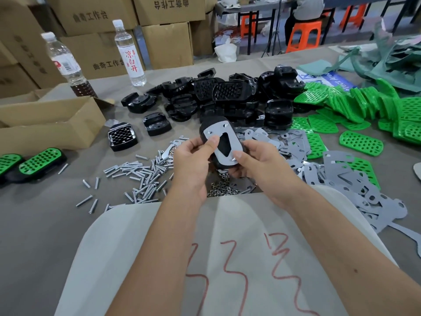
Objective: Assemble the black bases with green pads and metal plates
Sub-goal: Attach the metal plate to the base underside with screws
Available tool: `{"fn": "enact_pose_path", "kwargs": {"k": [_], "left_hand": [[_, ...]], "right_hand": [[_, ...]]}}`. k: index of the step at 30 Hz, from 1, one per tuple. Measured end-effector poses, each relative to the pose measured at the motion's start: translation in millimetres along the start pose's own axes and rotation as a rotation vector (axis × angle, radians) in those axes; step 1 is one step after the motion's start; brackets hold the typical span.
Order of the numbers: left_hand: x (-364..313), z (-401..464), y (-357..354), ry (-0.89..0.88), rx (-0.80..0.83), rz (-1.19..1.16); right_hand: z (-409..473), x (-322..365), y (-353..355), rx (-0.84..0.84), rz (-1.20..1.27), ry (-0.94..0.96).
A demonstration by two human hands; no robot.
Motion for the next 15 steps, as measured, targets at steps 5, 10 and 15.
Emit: {"fn": "enact_pose_path", "kwargs": {"k": [5, 10, 15], "left_hand": [[3, 2, 0, 0.035, 0.03, -0.038], [4, 4, 3, 0.062, 0.028, -0.059], [1, 5, 10, 0.07, -0.028, -0.044]], "right_hand": [[1, 3, 5, -0.091, -0.145, 0.019], [-3, 10, 4, -0.117, -0.22, 0.027], [-5, 18, -6, -0.084, -0.315, 0.051]]}}
Point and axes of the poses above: each hand's wrist, its own z-axis towards the middle knuckle, its own y-axis out of the back of the hand, x = y × z, the point moved 10 cm from there along z, towards the middle knuckle, and after that the axes turned 14 degrees about -z, right-handed, at the moved point
